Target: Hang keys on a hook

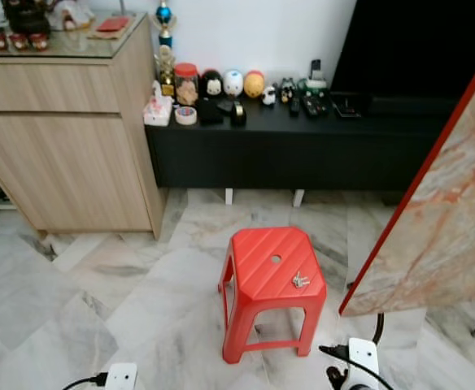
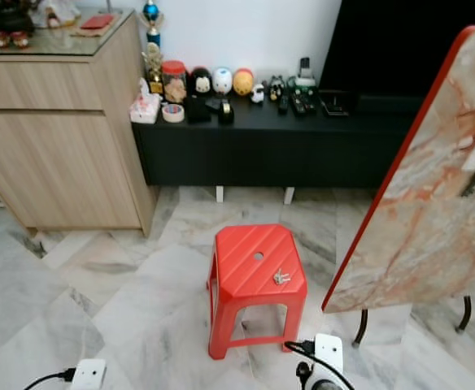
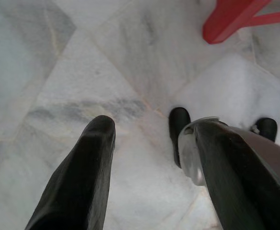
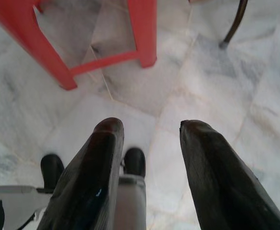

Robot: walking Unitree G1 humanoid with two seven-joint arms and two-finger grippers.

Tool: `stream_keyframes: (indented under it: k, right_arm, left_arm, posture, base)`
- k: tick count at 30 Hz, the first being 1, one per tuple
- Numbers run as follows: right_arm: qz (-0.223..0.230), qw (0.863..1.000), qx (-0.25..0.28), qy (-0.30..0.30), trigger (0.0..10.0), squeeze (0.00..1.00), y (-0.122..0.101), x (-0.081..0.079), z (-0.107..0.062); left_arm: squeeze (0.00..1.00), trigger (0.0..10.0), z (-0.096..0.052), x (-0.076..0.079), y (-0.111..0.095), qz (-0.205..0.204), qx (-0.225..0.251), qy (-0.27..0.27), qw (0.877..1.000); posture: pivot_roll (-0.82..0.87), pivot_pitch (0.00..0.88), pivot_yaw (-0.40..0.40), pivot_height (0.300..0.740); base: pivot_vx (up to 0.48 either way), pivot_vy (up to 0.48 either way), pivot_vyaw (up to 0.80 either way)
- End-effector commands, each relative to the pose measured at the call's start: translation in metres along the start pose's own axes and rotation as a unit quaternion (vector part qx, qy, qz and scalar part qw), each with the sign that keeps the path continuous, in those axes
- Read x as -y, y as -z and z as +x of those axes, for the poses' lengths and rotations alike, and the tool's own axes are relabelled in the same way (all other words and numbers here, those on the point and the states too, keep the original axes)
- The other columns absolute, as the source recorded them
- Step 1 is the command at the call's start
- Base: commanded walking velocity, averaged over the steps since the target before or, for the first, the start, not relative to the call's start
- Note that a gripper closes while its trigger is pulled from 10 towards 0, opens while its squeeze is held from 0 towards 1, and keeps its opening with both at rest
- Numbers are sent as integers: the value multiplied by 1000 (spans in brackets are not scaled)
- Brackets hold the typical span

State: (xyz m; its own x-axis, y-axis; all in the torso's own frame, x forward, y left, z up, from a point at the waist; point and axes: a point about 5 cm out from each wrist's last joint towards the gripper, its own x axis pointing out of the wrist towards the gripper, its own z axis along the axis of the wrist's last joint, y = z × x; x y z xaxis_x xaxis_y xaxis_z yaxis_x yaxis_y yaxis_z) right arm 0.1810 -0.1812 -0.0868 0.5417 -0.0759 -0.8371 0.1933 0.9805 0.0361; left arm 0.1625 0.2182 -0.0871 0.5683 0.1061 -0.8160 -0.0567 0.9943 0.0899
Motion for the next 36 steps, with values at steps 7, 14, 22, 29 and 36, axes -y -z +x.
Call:
stream_keyframes:
  k: [7, 14, 22, 29, 36]
  right_arm:
    - [3, 1000, -4, -1, 10000, 0, 2, -10, 0]
    - [-4, 1000, -1, -8, 10000, 0, 3, -9, 0]
    - [11, 1000, 12, -1, 10000, 0, -6, 1, 0]
    - [10, 1000, 15, -2, 10000, 0, -11, -1, 1]
    - [7, 1000, 11, -3, 10000, 0, -6, -1, 1]
  left_arm:
    - [0, 10000, 0, 3, 3, -7, -7, 7, 1000]
    - [0, 10000, 0, 3, 2, -8, -7, 9, 1000]
    - [0, 10000, 0, 4, 2, -7, -7, 12, 1000]
    - [0, 10000, 0, 4, 2, -7, -8, 13, 1000]
    - [0, 10000, 0, 3, 2, -6, -7, 11, 1000]
  posture:
    - [80, 0, -54, 740]
    - [80, 0, -54, 740]
    - [80, 0, -54, 740]
    - [80, 0, -53, 740]
    - [80, 0, -53, 740]
  base:
    - [0, 0, 0]
    - [280, 0, 0]
    - [348, 0, 441]
    - [346, 0, 0]
    - [287, 0, 0]
